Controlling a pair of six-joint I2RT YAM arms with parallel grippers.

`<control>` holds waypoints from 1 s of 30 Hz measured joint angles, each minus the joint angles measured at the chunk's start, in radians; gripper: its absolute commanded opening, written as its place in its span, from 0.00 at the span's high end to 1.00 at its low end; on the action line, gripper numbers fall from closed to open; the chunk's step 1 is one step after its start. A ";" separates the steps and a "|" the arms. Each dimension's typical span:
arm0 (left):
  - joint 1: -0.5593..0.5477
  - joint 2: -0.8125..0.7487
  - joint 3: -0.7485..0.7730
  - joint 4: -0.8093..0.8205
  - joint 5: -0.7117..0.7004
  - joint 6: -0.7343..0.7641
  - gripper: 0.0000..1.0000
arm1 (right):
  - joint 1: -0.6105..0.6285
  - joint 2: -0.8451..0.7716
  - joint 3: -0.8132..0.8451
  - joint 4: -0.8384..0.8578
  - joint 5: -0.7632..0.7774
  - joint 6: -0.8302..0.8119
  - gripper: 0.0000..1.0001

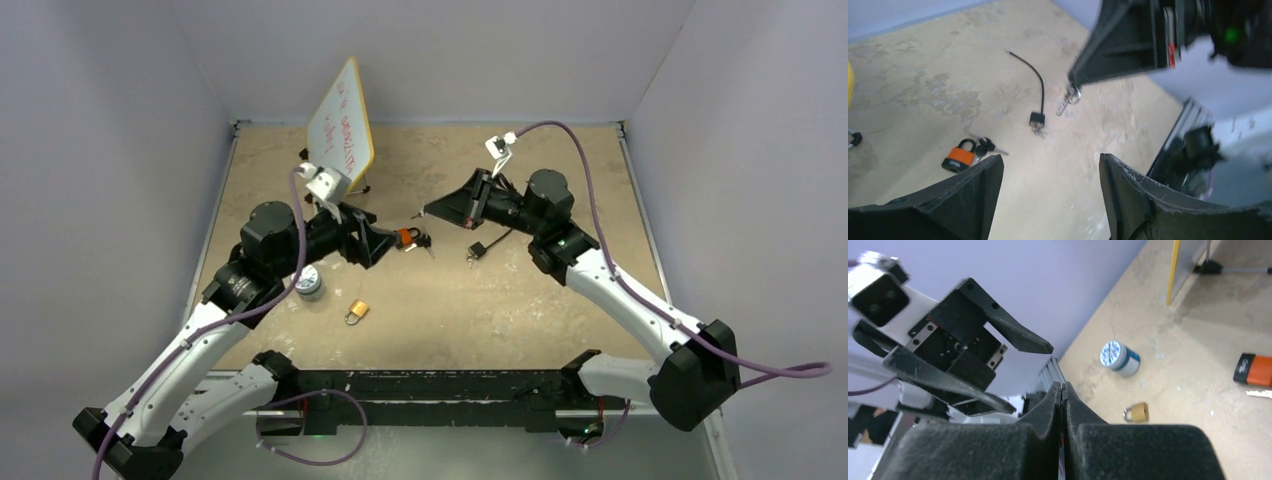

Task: Unlock with the key
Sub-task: Pick up the key from the center of the board.

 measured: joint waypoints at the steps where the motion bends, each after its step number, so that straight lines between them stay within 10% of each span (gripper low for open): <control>1: 0.000 0.000 0.000 0.029 -0.040 -0.075 0.32 | -0.001 -0.009 -0.011 0.026 0.021 0.019 1.00; 11: 0.004 0.029 -0.074 0.373 -0.307 -0.774 0.32 | -0.001 -0.018 -0.086 0.407 0.148 0.299 1.00; 30: 0.004 0.160 -0.173 0.845 -0.174 -1.008 0.56 | 0.001 0.051 -0.118 0.612 0.170 0.564 1.00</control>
